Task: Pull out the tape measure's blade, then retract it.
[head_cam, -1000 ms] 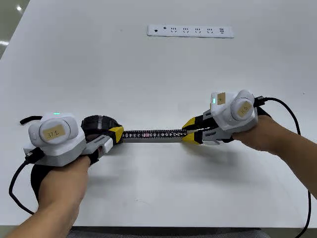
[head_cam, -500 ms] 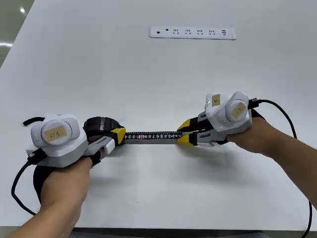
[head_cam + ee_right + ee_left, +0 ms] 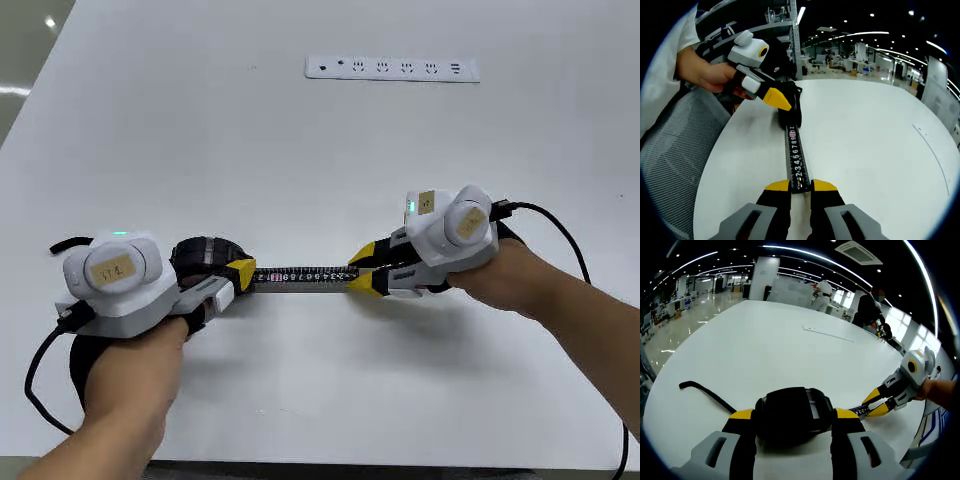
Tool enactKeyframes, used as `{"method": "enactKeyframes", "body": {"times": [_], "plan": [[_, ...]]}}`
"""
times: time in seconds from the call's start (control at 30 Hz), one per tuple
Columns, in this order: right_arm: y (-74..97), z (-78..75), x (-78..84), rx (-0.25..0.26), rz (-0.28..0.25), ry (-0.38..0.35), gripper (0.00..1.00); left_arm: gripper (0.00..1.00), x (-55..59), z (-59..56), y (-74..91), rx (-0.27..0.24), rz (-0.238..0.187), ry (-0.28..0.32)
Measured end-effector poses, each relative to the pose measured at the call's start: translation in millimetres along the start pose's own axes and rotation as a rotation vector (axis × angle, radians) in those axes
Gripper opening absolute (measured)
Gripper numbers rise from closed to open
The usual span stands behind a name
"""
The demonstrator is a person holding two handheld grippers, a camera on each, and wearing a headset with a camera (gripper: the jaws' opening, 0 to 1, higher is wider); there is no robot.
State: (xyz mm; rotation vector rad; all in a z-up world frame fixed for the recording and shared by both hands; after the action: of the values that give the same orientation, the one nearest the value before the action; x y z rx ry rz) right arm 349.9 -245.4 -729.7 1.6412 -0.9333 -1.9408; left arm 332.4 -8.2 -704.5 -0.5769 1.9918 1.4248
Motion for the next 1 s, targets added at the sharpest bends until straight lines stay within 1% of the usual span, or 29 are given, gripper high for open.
{"method": "enactKeyframes", "body": {"times": [0.1, 0.27, 0.6, 1.0], "plan": [[-4.8, 0.2, -3.0, -0.005, 0.003, 0.003, 0.1, 0.55, 0.3, -0.1, -0.4, -0.001, -0.001, -0.004], [-11.3, 0.9, -8.9, -0.019, -0.007, 0.007, 0.1, 0.55, 0.3, -0.2, -0.5, 0.0, 0.0, -0.003], [-19.0, -0.3, -17.4, -0.03, -0.012, 0.014, 0.1, 0.55, -0.4, 0.0, -0.5, 0.003, 0.001, 0.008], [-36.0, 1.8, -31.0, -0.04, -0.027, 0.019, 0.1, 0.55, -0.9, 0.3, -1.6, 0.008, 0.008, 0.01]]}}
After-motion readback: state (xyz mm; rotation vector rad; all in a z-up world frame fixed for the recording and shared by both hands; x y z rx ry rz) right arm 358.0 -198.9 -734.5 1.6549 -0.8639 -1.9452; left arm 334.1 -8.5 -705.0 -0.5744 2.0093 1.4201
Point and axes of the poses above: the centre of the closed fingertips' face, and the gripper's own axes: y roughly backward along the fingers, z roughly to its left, x roughly out of its underside, the point moved 8 cm from there along y, roughly backward along the fingers, and after that the axes turned 5 degrees about z, right-handed, at the moved point
